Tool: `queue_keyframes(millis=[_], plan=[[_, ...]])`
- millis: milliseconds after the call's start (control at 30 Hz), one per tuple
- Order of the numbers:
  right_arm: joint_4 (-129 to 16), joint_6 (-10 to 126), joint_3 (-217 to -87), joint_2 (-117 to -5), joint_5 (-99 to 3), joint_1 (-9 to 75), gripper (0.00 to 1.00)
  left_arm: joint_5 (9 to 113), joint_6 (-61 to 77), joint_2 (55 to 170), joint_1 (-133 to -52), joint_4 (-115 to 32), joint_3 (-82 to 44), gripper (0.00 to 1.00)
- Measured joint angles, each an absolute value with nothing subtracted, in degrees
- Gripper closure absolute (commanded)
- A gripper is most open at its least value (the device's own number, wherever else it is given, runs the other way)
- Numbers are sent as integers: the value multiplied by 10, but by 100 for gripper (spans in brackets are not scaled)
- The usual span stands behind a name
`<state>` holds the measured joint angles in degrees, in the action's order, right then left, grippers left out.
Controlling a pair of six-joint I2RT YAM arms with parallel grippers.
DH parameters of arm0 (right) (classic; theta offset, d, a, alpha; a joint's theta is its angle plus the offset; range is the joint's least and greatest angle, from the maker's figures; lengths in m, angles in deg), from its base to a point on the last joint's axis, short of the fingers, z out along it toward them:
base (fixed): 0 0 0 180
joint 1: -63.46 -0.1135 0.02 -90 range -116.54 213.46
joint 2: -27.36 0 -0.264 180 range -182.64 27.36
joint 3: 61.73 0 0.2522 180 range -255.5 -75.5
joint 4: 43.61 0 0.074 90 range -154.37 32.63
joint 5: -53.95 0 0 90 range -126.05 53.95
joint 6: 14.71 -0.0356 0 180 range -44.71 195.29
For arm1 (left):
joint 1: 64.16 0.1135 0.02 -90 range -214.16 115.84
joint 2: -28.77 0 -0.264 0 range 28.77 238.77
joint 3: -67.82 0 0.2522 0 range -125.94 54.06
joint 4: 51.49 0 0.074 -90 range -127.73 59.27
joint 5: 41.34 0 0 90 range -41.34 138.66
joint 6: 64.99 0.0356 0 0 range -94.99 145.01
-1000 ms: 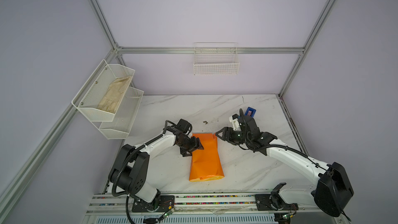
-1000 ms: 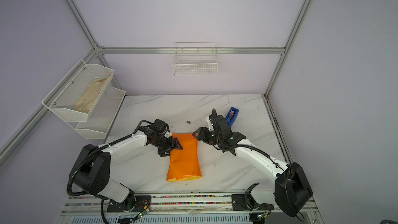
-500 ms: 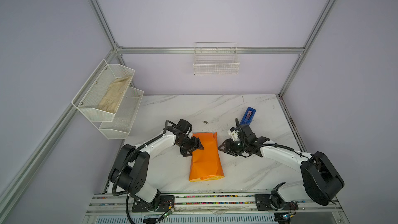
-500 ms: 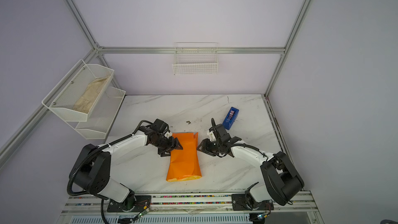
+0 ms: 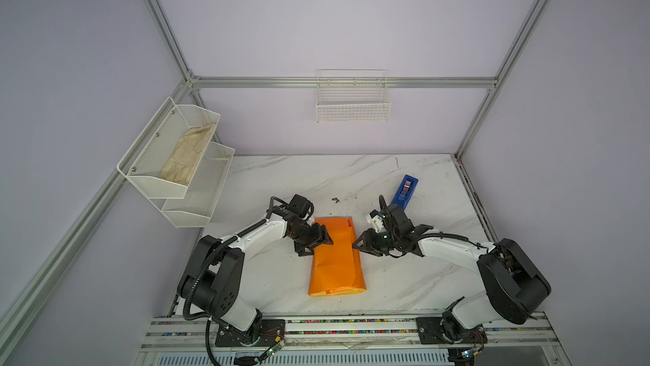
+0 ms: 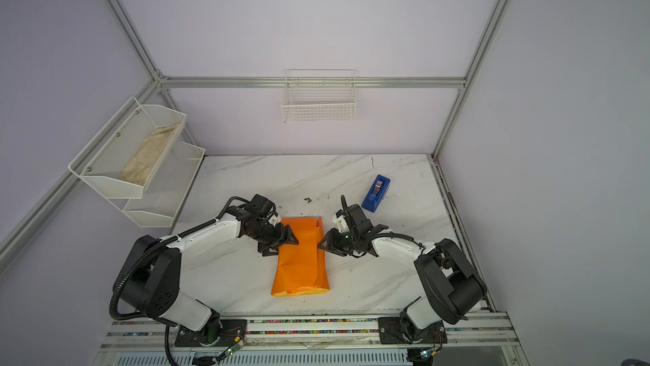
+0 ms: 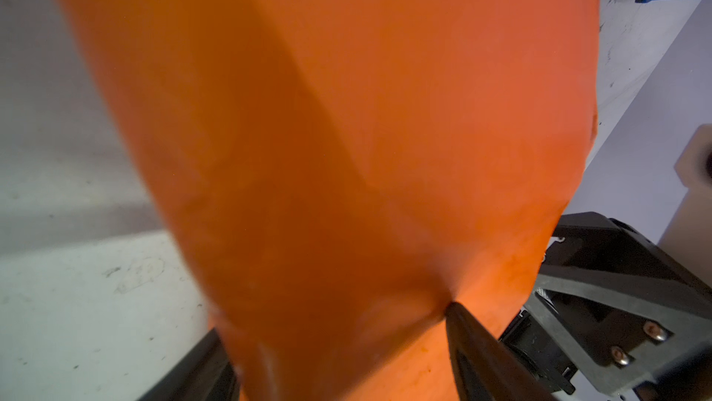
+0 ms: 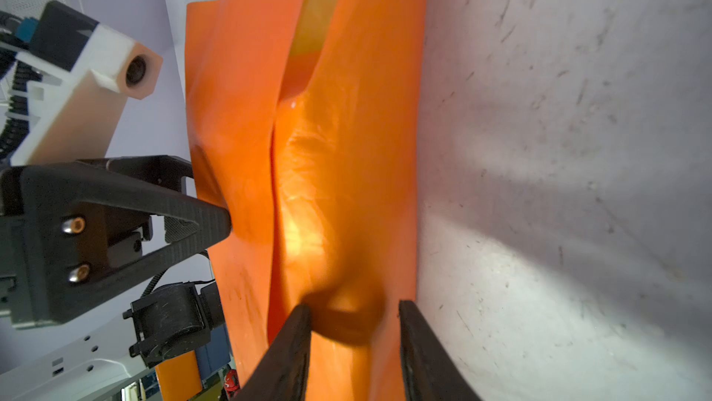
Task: Wrap a gift box in wrapping paper
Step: Adjust the wrapping paper for the gift box.
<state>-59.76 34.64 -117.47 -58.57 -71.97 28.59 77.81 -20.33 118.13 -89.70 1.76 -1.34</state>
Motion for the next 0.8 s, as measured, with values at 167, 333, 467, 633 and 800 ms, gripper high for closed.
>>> queue_keyframes(millis=[167, 333, 467, 633, 800], plan=[[-590, 343, -1171, -587, -718, 283, 54, 778, -204, 1181, -896, 19, -13, 22], [-592, 336, -1169, -583, -711, 282, 51, 778, -204, 1180, -896, 20, -13, 22], [-597, 336, -1169, -576, -704, 278, 51, 778, -204, 1180, -896, 20, -13, 22], [-605, 336, -1175, -567, -705, 270, 51, 780, -204, 1180, -897, 20, -13, 23], [-611, 336, -1182, -562, -705, 267, 45, 780, -204, 1180, -897, 20, -13, 23]])
